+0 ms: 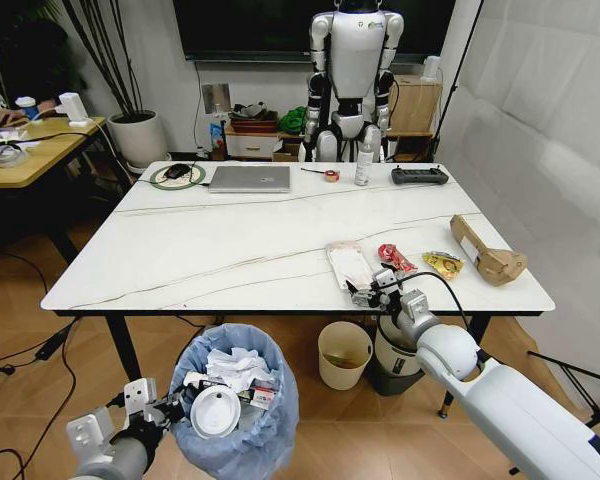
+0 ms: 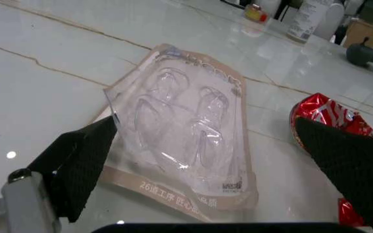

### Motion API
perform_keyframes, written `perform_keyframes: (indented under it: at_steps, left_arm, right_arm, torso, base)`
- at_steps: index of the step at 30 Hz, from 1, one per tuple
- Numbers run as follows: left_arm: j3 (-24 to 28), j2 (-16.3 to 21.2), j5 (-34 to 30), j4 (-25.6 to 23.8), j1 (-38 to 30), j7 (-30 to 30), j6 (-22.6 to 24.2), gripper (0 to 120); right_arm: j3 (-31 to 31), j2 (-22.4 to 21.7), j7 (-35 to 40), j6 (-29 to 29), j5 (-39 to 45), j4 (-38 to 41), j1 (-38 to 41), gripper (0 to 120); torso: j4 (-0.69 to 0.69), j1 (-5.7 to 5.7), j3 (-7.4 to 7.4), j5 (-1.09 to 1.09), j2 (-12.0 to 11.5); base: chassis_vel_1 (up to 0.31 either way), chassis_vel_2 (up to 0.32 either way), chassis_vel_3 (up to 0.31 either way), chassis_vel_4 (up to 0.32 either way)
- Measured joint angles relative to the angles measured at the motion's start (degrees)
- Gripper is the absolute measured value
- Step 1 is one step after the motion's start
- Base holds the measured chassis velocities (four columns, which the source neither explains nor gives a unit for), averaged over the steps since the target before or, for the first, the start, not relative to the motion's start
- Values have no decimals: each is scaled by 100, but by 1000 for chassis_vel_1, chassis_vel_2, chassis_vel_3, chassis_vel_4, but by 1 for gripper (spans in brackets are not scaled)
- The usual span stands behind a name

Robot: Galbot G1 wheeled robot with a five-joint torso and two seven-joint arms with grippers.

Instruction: Pick up the trash bin and place the trash from the table into it.

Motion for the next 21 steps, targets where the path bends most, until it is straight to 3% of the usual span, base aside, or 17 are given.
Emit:
perform_keyframes:
  at_steps: [9,21]
  left_arm:
    - [-1,-14,-2,0,13,-4,1,0]
    - [22,-11,-1,-2,-7,-5,2,0]
  right_arm:
    - [-109,63,5,108,-82,-231,117,100]
    - [-54,42,-66,189,-75,-286,97,62]
  torso:
    - [0,0,0,0,0]
    - [-1,0,0,0,0]
  base:
    - [0,0,0,0]
    - [0,0,0,0]
